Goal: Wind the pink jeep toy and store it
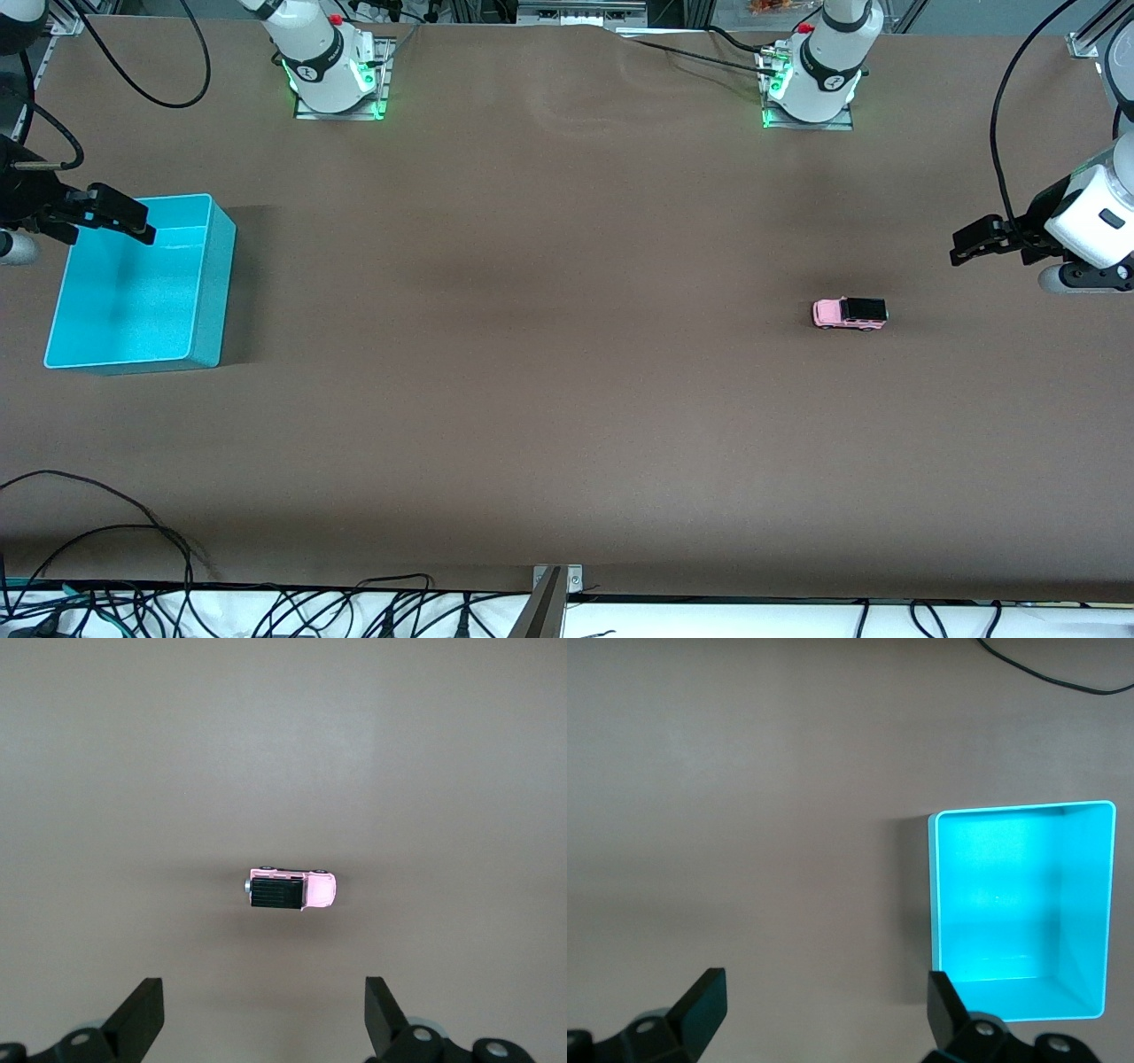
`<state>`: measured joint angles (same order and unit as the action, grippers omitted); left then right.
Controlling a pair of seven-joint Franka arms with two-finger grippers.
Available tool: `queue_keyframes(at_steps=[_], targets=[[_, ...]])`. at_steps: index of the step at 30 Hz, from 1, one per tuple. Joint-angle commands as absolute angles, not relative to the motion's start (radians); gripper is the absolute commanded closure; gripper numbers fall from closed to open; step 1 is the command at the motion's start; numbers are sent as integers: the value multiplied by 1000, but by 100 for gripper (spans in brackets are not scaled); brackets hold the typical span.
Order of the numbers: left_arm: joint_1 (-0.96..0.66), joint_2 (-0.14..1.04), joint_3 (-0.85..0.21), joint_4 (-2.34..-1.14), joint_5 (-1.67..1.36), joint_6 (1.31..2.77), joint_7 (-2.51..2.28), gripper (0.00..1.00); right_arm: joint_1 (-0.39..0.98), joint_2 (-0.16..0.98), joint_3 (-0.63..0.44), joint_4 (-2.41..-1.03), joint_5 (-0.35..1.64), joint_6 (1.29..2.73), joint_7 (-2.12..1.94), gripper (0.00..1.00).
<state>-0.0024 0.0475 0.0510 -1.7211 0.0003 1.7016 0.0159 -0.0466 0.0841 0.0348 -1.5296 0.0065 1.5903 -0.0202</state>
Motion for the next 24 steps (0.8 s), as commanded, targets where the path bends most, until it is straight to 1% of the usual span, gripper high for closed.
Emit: queue_keyframes(at_steps=[1, 24], targets=[[3, 37, 48, -1726, -2, 1692, 35, 0, -44, 87, 35, -1514, -6, 1583, -26, 0], [3, 48, 48, -1718, -2, 1692, 32, 0, -45, 87, 35, -1514, -6, 1586, -26, 0]])
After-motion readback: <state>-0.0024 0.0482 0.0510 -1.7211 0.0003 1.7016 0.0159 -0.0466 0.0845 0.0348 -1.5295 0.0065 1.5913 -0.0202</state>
